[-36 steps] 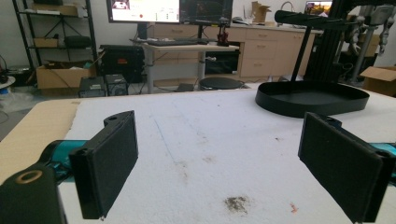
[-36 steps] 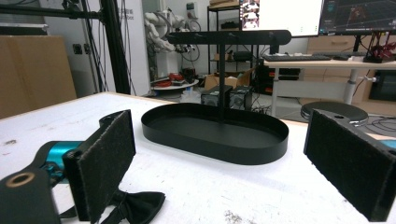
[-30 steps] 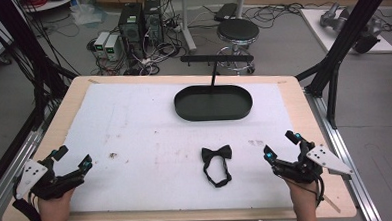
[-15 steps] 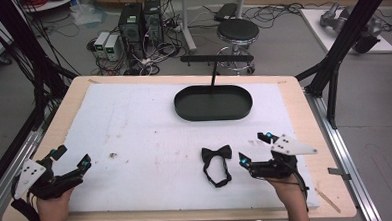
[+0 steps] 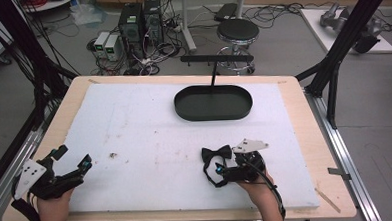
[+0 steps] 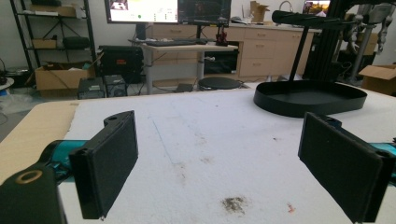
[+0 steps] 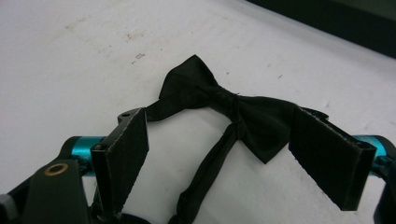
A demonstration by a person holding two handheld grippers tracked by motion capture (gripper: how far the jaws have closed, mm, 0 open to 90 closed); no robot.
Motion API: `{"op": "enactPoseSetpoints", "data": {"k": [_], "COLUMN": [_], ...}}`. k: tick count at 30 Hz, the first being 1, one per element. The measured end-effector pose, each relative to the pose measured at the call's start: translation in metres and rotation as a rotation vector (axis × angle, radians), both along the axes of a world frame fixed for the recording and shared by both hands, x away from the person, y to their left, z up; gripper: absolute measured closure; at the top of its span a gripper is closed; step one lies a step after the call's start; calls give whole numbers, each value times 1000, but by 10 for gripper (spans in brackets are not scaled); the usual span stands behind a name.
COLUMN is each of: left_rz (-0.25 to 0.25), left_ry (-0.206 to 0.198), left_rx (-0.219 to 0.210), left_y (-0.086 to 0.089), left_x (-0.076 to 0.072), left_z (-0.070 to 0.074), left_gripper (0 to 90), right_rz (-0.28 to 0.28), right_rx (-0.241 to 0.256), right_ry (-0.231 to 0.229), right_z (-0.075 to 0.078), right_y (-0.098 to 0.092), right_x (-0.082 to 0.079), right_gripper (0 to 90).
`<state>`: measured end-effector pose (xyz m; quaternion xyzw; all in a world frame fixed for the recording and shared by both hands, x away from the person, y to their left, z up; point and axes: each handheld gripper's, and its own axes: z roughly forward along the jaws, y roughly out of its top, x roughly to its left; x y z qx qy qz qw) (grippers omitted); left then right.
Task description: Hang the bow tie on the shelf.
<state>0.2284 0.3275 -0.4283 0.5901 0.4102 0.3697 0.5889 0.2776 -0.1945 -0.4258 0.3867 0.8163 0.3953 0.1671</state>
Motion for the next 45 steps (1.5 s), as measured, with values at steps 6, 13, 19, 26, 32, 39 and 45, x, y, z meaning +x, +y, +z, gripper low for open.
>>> {"op": "enactPoseSetpoints", "data": {"k": [6, 13, 19, 26, 32, 39, 45], "left_rz": [1, 0, -2, -3, -4, -5, -9], "left_ry": [3, 5, 8, 10, 11, 12, 7], "left_rx": [-2, 2, 4, 6, 6, -1, -8], "left_y": [1, 1, 0, -1, -1, -1, -2], "left_x": [1, 1, 1, 2, 2, 2, 2], "left_z": [-1, -1, -2, -2, -3, -3, -3], "left_gripper": [125, 125, 125, 125, 125, 125, 125], "right_rz": [-16, -11, -44, -37, -51, -81, -68], "right_rx": [-40, -18, -29, -53, -43, -5, -20], "right_ry": [76, 112, 98, 69, -50, -218, -357], "right_z": [-10, -17, -17, -17, -10, 10, 30], "right_y": [6, 6, 4, 4, 2, -4, 0], "right_x": [4, 4, 3, 0, -6, -14, -17], "right_gripper": [317, 503, 645, 844, 874, 875, 875]}}
